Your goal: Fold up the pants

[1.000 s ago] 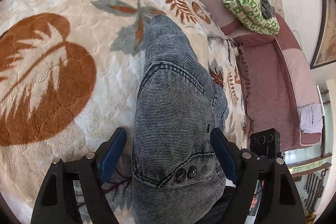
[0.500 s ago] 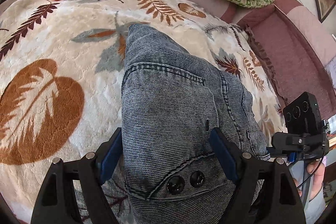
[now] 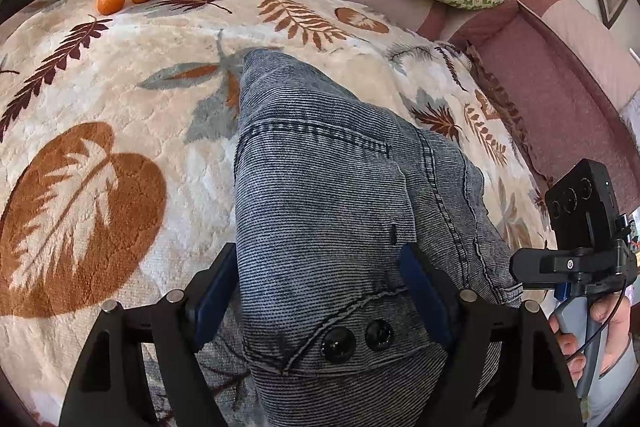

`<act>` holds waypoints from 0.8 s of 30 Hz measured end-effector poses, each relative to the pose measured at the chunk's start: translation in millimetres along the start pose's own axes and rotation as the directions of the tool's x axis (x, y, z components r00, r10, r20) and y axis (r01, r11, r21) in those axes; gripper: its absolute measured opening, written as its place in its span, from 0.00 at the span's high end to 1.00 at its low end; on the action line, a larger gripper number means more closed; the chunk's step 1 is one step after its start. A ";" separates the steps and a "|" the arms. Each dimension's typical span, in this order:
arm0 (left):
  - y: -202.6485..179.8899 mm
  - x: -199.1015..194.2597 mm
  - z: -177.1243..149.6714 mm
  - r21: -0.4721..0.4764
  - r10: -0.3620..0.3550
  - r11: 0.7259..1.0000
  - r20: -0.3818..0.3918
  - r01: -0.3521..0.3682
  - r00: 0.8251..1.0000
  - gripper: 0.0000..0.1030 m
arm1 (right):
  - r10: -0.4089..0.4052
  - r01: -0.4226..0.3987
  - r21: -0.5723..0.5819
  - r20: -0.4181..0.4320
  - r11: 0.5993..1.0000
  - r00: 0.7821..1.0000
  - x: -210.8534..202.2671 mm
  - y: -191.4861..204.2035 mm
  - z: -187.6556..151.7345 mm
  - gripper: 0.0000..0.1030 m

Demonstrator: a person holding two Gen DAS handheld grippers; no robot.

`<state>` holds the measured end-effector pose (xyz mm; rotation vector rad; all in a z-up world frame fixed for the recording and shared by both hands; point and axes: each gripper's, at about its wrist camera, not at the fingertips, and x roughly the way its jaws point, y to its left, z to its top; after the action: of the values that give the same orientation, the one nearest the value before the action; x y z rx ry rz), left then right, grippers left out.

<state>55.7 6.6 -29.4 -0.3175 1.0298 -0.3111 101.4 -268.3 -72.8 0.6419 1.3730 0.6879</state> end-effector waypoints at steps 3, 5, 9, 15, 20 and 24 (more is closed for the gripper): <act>-2.5 -0.7 -1.6 0.019 0.014 1.000 0.009 -0.014 1.000 0.29 | -0.081 0.081 -0.040 0.001 0.996 0.997 -1.1 7.7 -3.5 0.12; -4.3 -1.8 -2.1 0.030 0.030 0.999 0.017 -0.031 0.999 0.41 | -0.137 0.137 -0.031 0.016 0.990 0.990 -9.6 1.3 -6.9 0.37; -11.6 -4.3 -4.3 0.090 0.080 0.992 0.043 -0.084 0.996 0.56 | -0.107 0.107 -0.002 0.031 0.994 0.994 -20.3 -15.4 -12.5 0.67; -21.5 -21.2 -8.4 0.152 0.096 0.982 0.113 -0.113 0.989 0.73 | -0.220 0.235 -0.136 0.116 0.962 0.969 -27.3 22.2 -24.9 0.79; -30.0 -58.0 -4.8 0.184 0.066 0.977 0.208 -0.105 0.976 0.76 | -0.176 0.212 -0.218 0.170 0.953 0.970 -47.0 56.9 -37.9 0.83; -33.7 -99.3 7.9 0.185 0.059 0.975 0.313 -0.122 0.948 0.76 | -0.136 0.191 -0.277 0.208 0.942 0.969 -57.2 90.2 -36.3 0.83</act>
<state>11.4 16.2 65.5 -0.1270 0.6976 -0.2709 55.6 -252.7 29.1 0.3386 1.1078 0.6644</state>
